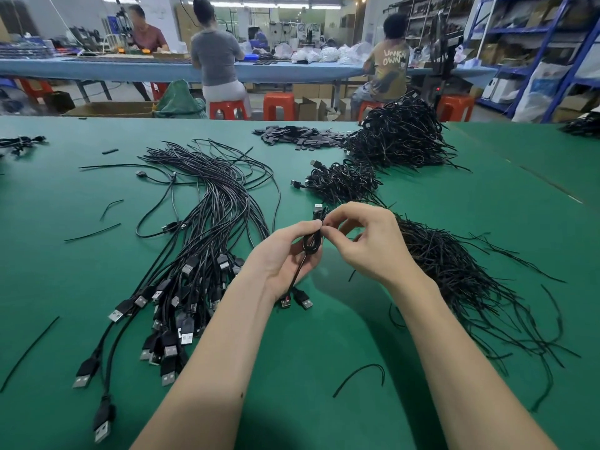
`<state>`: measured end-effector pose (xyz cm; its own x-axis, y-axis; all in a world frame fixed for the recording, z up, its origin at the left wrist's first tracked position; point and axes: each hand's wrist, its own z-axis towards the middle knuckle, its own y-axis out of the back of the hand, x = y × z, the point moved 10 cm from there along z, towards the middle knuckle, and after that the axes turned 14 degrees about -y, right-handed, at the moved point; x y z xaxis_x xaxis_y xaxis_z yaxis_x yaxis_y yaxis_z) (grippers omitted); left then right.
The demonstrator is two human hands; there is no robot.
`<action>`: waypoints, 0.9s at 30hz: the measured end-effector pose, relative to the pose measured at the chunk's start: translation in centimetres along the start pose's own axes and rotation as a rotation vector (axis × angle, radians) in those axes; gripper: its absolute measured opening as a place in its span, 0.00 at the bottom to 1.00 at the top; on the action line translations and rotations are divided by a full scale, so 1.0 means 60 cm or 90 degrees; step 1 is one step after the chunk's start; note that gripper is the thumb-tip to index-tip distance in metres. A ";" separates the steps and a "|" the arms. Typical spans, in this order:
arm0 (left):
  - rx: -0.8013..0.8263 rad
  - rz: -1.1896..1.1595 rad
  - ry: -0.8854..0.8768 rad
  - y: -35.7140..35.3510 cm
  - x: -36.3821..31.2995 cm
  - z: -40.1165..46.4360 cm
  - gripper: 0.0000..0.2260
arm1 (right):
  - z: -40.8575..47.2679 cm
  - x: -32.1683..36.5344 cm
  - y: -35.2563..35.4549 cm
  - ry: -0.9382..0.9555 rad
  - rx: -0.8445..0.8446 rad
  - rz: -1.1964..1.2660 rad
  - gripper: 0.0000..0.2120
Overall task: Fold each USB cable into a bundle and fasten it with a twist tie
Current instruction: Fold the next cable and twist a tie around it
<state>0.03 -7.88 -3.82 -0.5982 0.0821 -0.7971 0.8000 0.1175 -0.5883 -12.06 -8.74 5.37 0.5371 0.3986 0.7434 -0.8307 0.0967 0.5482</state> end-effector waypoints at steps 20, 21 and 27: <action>0.025 -0.022 -0.069 -0.020 -0.013 0.006 0.03 | 0.007 -0.018 0.023 -0.044 0.094 0.047 0.16; 0.021 -0.034 -0.064 -0.020 -0.010 0.008 0.03 | 0.004 -0.006 0.020 0.001 0.084 -0.002 0.16; 0.017 -0.053 -0.059 -0.016 -0.009 0.011 0.03 | 0.000 0.014 0.029 0.075 0.012 -0.058 0.09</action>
<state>-0.38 -8.69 -2.90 -0.6564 -0.0192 -0.7542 0.7499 0.0930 -0.6550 -13.06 -8.25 6.96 0.5880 0.4939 0.6406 -0.7760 0.1209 0.6190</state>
